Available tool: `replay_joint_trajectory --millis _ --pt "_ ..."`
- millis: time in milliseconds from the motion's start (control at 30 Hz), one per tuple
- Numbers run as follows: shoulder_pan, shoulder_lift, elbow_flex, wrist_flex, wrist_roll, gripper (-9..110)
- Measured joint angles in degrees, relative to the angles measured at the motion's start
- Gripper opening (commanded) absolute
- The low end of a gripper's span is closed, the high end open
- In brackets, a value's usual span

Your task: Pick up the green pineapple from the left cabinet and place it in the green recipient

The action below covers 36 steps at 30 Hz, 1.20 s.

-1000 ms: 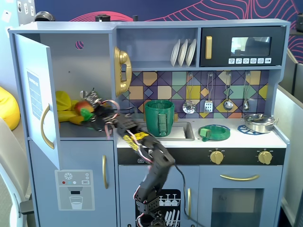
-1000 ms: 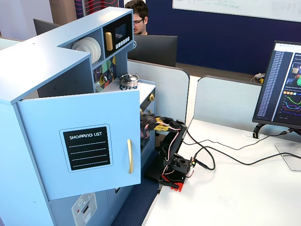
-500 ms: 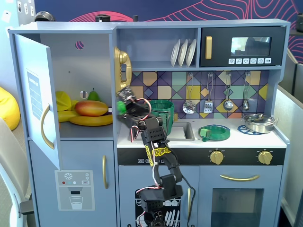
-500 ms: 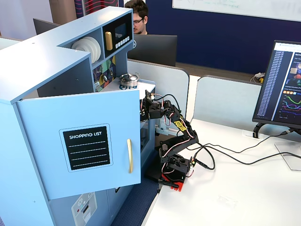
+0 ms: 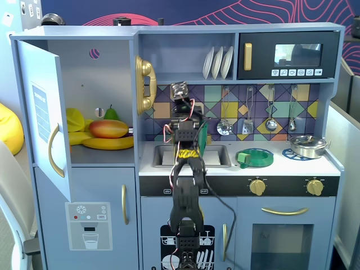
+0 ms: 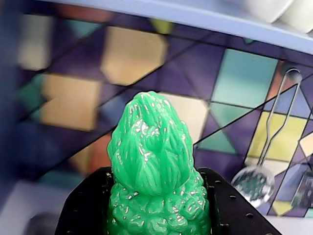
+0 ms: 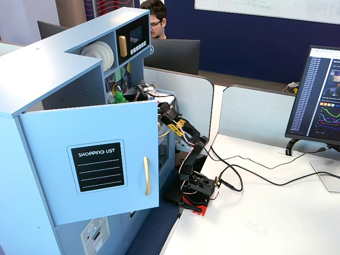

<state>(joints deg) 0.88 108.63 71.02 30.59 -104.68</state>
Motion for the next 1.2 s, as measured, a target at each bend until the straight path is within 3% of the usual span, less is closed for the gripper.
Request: replay_joint_trajectory --millis 67,167,200,700,867,1200 --pt "0.6 -6.5 -5.8 -0.8 0.4 2" --pt "1.5 -14.1 -12.5 -1.6 1.8 27" --pt "1.8 -15.7 -13.9 -1.6 2.8 30" --pt "2.7 -18.3 -17.1 -1.0 4.5 39" --pt "1.8 -6.3 -3.5 -2.3 4.5 39" --pt "-0.8 36.2 40.7 1.5 6.9 43"
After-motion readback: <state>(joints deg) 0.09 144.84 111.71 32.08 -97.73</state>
